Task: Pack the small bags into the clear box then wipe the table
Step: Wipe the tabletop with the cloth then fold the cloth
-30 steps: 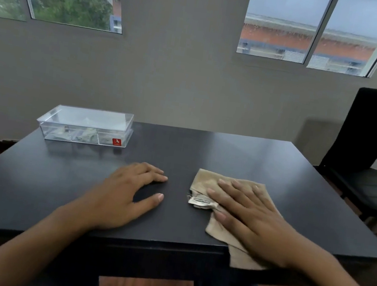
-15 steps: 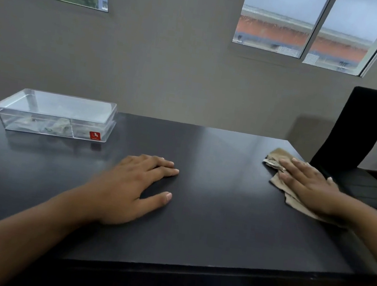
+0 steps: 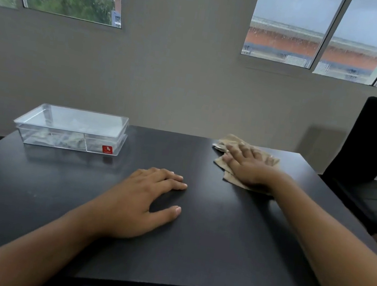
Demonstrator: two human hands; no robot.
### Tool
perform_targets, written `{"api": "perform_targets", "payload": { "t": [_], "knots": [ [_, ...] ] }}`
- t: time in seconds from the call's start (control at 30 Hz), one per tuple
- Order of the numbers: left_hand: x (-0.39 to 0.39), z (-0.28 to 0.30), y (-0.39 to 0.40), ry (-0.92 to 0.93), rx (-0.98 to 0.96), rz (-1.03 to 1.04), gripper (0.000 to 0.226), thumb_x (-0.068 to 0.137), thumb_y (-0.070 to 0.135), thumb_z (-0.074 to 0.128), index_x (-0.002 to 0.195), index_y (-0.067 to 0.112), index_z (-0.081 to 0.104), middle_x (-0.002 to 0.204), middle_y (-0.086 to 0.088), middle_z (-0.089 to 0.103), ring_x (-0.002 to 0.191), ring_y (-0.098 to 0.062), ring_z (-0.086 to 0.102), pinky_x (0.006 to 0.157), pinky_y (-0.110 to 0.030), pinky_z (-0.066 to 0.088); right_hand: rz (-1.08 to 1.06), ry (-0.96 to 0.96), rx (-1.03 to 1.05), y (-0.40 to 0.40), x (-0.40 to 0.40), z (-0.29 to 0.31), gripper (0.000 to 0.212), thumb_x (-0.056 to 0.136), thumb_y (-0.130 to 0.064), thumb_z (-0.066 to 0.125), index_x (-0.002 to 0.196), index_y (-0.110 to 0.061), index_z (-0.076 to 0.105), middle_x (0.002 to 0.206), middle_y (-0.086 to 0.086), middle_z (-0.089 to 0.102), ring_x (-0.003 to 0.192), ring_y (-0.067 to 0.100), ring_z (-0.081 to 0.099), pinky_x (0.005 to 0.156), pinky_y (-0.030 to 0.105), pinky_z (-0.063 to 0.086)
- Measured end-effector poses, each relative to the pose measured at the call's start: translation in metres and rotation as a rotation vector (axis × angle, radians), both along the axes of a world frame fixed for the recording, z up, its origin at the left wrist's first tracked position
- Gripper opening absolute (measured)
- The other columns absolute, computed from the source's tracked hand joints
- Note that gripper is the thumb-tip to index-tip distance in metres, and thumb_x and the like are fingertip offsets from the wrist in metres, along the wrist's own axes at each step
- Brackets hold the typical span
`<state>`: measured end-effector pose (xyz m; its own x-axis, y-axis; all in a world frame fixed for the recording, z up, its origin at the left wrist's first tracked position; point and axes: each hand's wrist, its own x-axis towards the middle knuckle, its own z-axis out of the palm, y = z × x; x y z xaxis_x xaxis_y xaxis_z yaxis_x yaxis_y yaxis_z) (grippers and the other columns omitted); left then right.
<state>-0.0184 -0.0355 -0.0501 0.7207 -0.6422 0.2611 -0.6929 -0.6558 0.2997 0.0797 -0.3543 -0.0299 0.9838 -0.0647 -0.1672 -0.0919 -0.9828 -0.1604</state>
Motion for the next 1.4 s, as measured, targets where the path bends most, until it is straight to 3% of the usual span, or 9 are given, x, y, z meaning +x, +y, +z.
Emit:
{"api": "perform_targets", "payload": {
  "t": [0.17,0.37,0.47,0.53,0.77,0.97,1.17,1.4],
  "knots": [
    [-0.001,0.000,0.002,-0.004,-0.024,0.011,0.053,0.096,0.066,0.043,0.143,0.042,0.051,0.147,0.030,0.044,0.140,0.010,0.035,0.118,-0.026,0.029,0.158,-0.071,-0.021,0.035,-0.074,-0.010,0.060,0.100,-0.067,0.010,0.158,-0.053,-0.001,0.172,-0.013,-0.010,0.158,0.020,-0.013,0.120,0.061,-0.014],
    [-0.003,-0.002,0.002,-0.017,-0.018,0.022,0.052,0.097,0.064,0.039,0.143,0.042,0.050,0.147,0.030,0.044,0.141,0.008,0.035,0.118,-0.023,0.027,0.259,-0.123,0.038,0.002,-0.177,-0.008,0.058,0.092,-0.077,0.005,0.149,-0.069,-0.003,0.164,-0.035,-0.012,0.150,-0.007,-0.022,0.126,0.045,-0.012],
    [-0.007,-0.006,0.001,-0.031,-0.016,0.034,0.053,0.097,0.063,0.035,0.144,0.042,0.048,0.149,0.030,0.041,0.142,0.010,0.030,0.117,-0.018,0.022,0.181,-0.118,0.060,-0.029,-0.192,-0.006,0.055,0.088,-0.084,0.009,0.142,-0.078,0.002,0.159,-0.046,-0.004,0.149,-0.014,-0.016,0.122,0.054,-0.020],
    [-0.009,-0.009,0.000,-0.040,-0.012,0.046,0.056,0.096,0.064,0.031,0.146,0.043,0.046,0.151,0.030,0.039,0.143,0.010,0.028,0.116,-0.016,0.018,0.084,-0.124,0.054,-0.048,-0.186,-0.006,0.057,0.082,-0.088,0.010,0.138,-0.082,0.006,0.157,-0.048,0.000,0.151,-0.013,-0.008,0.118,0.059,-0.023],
    [-0.008,-0.004,-0.004,-0.028,-0.033,0.055,0.048,0.096,0.062,0.039,0.138,0.042,0.051,0.140,0.026,0.047,0.134,0.004,0.041,0.115,-0.026,0.030,-0.057,-0.146,0.010,-0.076,-0.091,-0.013,0.064,0.080,-0.090,0.006,0.142,-0.077,0.005,0.165,-0.035,0.003,0.157,0.006,0.002,0.121,0.066,-0.003],
    [-0.005,0.000,-0.005,-0.036,-0.036,0.056,0.042,0.097,0.058,0.044,0.134,0.040,0.055,0.132,0.025,0.050,0.124,0.001,0.047,0.111,-0.029,0.036,-0.091,-0.133,0.026,-0.018,-0.024,-0.007,0.061,0.092,-0.078,0.014,0.152,-0.065,0.008,0.170,-0.023,-0.001,0.158,0.015,-0.003,0.117,0.071,-0.012],
    [-0.016,0.005,-0.002,-0.050,-0.058,0.076,0.040,0.098,0.052,0.046,0.133,0.036,0.058,0.137,0.019,0.054,0.128,-0.002,0.049,0.111,-0.030,0.038,0.053,-0.123,-0.008,0.036,-0.054,-0.009,0.058,0.098,-0.071,0.013,0.155,-0.060,0.005,0.171,-0.019,-0.004,0.159,0.019,-0.005,0.118,0.069,-0.011],
    [-0.055,0.001,0.042,-0.018,-0.090,0.152,0.041,0.100,0.052,0.046,0.137,0.037,0.058,0.143,0.025,0.051,0.133,0.006,0.044,0.113,-0.021,0.034,0.236,-0.160,-0.019,0.062,-0.128,-0.018,0.057,0.098,-0.068,0.010,0.154,-0.062,0.003,0.170,-0.024,-0.002,0.157,0.010,-0.008,0.126,0.053,-0.006]
  ]
}}
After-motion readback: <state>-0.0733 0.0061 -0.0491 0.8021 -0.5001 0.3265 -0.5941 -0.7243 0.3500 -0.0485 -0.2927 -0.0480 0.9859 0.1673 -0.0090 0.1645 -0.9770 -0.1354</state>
